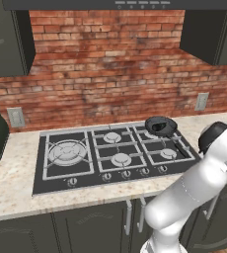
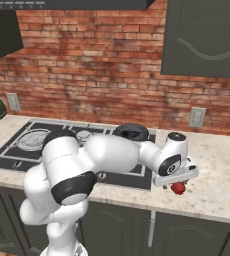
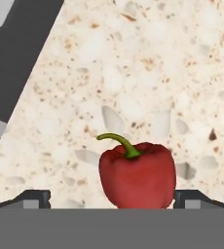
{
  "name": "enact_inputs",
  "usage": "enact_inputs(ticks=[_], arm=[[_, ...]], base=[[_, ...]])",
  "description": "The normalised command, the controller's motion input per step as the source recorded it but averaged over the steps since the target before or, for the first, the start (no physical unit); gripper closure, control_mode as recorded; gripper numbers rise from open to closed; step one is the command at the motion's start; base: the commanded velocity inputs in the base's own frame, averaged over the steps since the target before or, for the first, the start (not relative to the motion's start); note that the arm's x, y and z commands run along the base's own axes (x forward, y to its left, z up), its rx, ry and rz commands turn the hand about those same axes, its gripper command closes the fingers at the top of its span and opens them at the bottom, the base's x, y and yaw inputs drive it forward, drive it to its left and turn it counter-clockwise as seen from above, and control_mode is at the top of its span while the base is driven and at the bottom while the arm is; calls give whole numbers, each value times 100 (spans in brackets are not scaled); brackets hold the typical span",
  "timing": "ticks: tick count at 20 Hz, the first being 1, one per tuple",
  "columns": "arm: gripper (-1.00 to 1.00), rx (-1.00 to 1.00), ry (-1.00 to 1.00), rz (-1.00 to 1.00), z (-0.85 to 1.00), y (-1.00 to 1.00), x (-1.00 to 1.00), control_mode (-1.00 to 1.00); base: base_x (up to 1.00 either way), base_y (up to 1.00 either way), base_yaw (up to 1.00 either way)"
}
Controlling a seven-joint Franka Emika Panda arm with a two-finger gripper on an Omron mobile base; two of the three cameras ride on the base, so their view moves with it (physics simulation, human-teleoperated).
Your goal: Put the eggplant and bell pepper in the pan. Then turn on the rear right burner and set the heat to medium.
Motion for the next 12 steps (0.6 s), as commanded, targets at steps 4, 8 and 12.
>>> enact_inputs(ticks=[4, 8, 12], arm=[[-100, 0, 3, 0, -12, -8, 20, -100], [-100, 0, 6, 0, -15, -4, 24, -100], [-100, 0, 3, 0, -15, -11, 10, -100]], base=[[0, 0, 0], [0, 0, 0], [0, 0, 0]])
